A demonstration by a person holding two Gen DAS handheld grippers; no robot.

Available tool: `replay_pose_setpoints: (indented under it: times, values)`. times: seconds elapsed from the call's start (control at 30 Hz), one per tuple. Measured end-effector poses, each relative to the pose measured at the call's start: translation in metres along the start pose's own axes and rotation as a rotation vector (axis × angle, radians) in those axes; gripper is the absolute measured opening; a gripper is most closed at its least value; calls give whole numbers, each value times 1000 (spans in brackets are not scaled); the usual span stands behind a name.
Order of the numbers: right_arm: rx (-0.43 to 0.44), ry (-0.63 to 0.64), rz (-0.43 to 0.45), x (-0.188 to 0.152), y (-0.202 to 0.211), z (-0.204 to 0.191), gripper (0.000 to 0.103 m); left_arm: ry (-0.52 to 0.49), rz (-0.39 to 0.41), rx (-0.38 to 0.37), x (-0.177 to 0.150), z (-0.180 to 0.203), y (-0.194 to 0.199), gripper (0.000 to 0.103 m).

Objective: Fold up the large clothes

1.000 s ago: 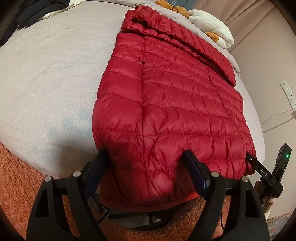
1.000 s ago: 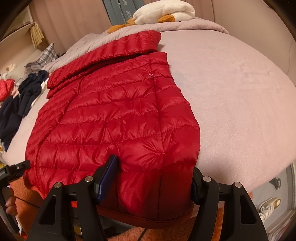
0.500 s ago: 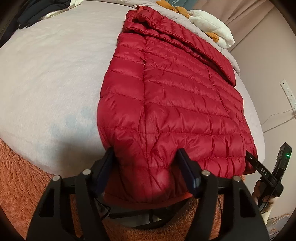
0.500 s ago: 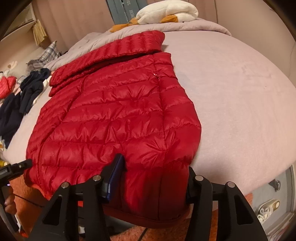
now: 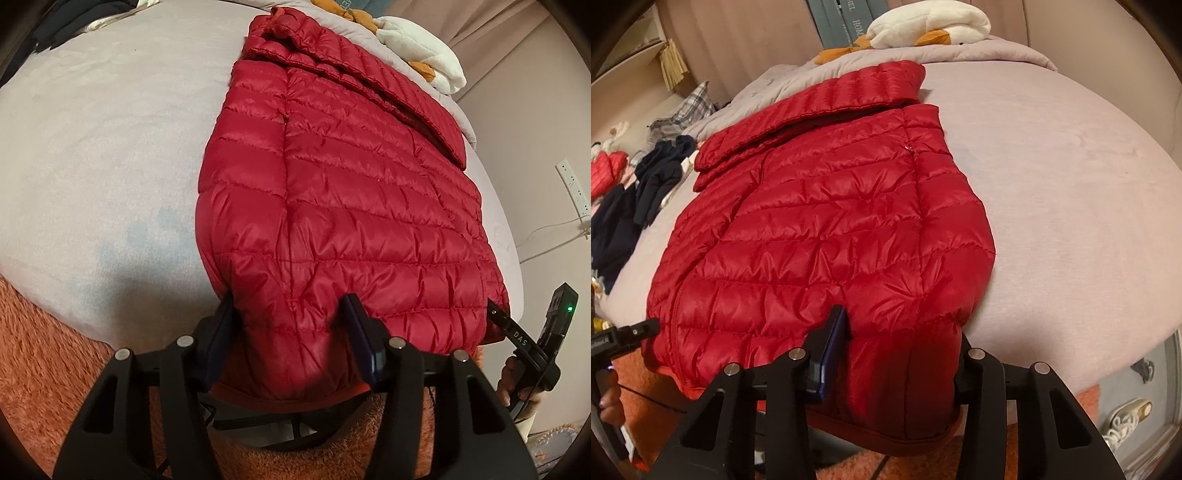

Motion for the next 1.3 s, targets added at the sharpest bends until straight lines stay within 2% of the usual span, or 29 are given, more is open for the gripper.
replay_pose_setpoints:
  times: [0.17,0.23,0.3,0.37,0.5,0.6,0.83,0.93,1.3]
  values:
    - [8,5,-1,0,-1,-1,41,22,-3,-22,-1,-2,1,56]
    - [11,6,-1,0,-1,-1,39,13,4,-13,-1,-2,1,51]
    - [16,14,1,0,-1,-3,31,21,11,-3,-1,-3,2,35]
    - [30,19,7,1,0,-6,25,41,8,-29,0,-5,4,25]
    - [37,33,16,4,5,-9,20,30,42,-27,4,2,17,16]
    - [58,25,17,8,11,-12,18,3,95,-9,8,9,31,13]
    - [81,70,114,23,44,-28,16,-11,193,-36,18,17,68,11]
    - [101,83,142,29,53,-33,16,-38,235,-15,21,21,81,11]
    - [126,114,226,41,84,-42,16,-71,314,-54,38,31,118,11]
Point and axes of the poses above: each gripper's, at about its wrist camera, not at the fingertips, and y roughly against the way its jaws point, z to its right, x to its top, the point moved 5 cm from there along -y, roughly the way its jaws point, and after that the axes turned 4 degrees about x, right-handed, at the moved point
